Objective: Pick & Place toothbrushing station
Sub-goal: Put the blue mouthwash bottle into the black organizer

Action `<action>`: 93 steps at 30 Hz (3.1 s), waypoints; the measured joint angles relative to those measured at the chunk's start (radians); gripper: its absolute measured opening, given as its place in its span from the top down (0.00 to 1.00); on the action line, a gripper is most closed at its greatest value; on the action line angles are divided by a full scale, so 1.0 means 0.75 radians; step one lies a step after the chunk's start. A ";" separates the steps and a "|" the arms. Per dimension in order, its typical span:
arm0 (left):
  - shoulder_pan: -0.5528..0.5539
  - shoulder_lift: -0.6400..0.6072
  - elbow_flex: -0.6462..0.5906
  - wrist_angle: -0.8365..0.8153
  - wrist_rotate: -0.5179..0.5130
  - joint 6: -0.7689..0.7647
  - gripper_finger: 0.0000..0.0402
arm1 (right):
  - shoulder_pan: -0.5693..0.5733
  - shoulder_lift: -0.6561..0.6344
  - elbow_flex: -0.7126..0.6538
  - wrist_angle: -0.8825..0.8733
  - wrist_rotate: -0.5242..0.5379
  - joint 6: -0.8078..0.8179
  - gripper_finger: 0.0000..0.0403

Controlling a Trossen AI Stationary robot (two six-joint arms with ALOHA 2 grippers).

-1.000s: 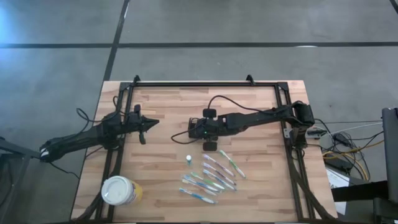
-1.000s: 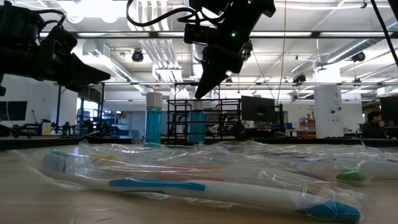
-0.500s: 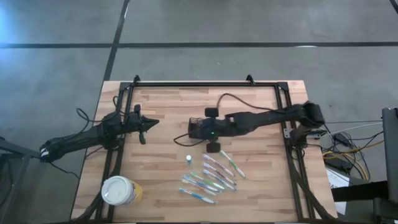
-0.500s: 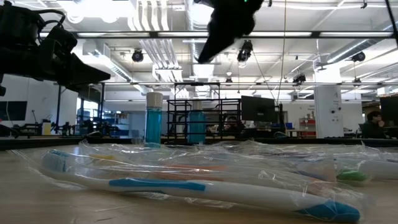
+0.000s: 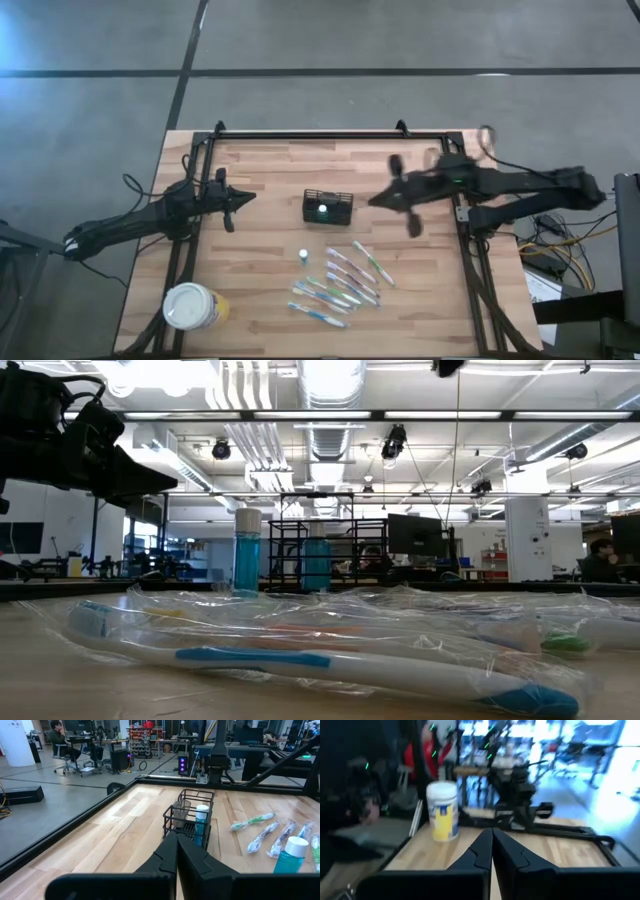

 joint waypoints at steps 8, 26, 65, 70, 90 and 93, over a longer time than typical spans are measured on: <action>0.000 0.000 0.000 0.013 0.000 0.005 0.99 | 0.002 -0.459 -0.409 0.143 0.137 0.118 0.98; -0.002 0.032 0.085 0.039 -0.020 -0.004 0.99 | 0.001 -0.703 -0.864 0.473 0.312 0.095 0.98; -0.799 2.042 2.060 -1.335 -0.133 0.616 0.50 | -0.001 -0.694 -0.951 0.546 0.382 0.036 0.98; -0.788 2.144 2.092 -1.409 -0.178 0.786 0.49 | -0.001 -0.693 -0.951 0.540 0.381 0.036 0.98; -0.776 2.242 2.078 -1.371 -0.233 1.112 0.50 | -0.001 -0.693 -0.951 0.530 0.378 0.006 0.98; -0.776 2.260 2.077 -1.375 -0.234 1.116 0.52 | -0.001 -0.693 -0.951 0.529 0.378 0.005 0.98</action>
